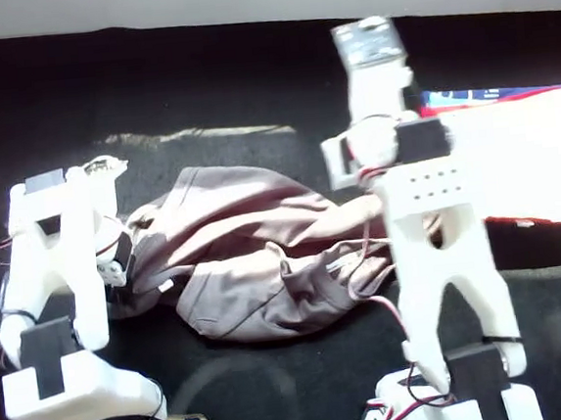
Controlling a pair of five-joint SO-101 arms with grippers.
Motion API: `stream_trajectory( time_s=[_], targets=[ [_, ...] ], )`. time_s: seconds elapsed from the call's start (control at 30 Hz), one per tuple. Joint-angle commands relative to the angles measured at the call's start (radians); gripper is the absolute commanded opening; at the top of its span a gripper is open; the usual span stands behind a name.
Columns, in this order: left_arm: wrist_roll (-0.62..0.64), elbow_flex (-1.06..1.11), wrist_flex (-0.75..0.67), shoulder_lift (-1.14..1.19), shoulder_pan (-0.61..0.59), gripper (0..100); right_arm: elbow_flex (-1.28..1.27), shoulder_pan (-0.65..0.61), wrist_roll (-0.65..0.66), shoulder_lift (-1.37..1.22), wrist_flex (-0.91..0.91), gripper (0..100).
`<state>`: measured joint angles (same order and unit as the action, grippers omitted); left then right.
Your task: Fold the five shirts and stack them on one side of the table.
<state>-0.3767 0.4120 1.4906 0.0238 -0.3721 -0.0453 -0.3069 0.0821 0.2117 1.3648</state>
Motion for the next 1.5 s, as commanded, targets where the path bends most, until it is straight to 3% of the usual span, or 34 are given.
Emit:
stream_trajectory(
  time_s=[0.0,0.3,0.43,0.53,0.6,0.8,1.13,1.33,1.47],
  targets=[
    [-0.006,0.005,-0.008,-0.104,-0.01,3,-0.073,-0.107,-0.011,-0.067,-0.108,15.6],
    [-0.006,0.004,-0.028,-0.153,-0.039,3,-0.051,-0.349,-0.011,-0.377,-0.315,15.8],
    [-0.006,0.004,-0.021,-0.153,-0.065,3,0.053,-0.389,-0.011,-0.536,-0.348,15.7],
    [-0.006,-0.007,-0.021,-0.153,-0.076,3,0.14,-0.374,-0.005,-0.656,-0.341,11.8],
    [-0.006,-0.033,-0.014,-0.154,-0.076,3,0.188,-0.352,-0.005,-0.723,-0.343,0.7],
    [-0.006,-0.173,0.087,-0.154,-0.074,3,0.383,-0.245,-0.005,-0.843,-0.343,0.8],
    [-0.006,-0.199,0.094,-0.143,-0.07,3,0.714,-0.096,-0.005,-0.96,-0.329,0.8],
    [-0.006,-0.2,0.095,-0.153,-0.074,2,0.869,-0.039,-0.003,-0.978,-0.222,1.2],
    [-0.006,-0.206,0.089,-0.143,-0.074,2,1.007,-0.053,-0.003,-0.974,-0.022,5.3]
  ],
)
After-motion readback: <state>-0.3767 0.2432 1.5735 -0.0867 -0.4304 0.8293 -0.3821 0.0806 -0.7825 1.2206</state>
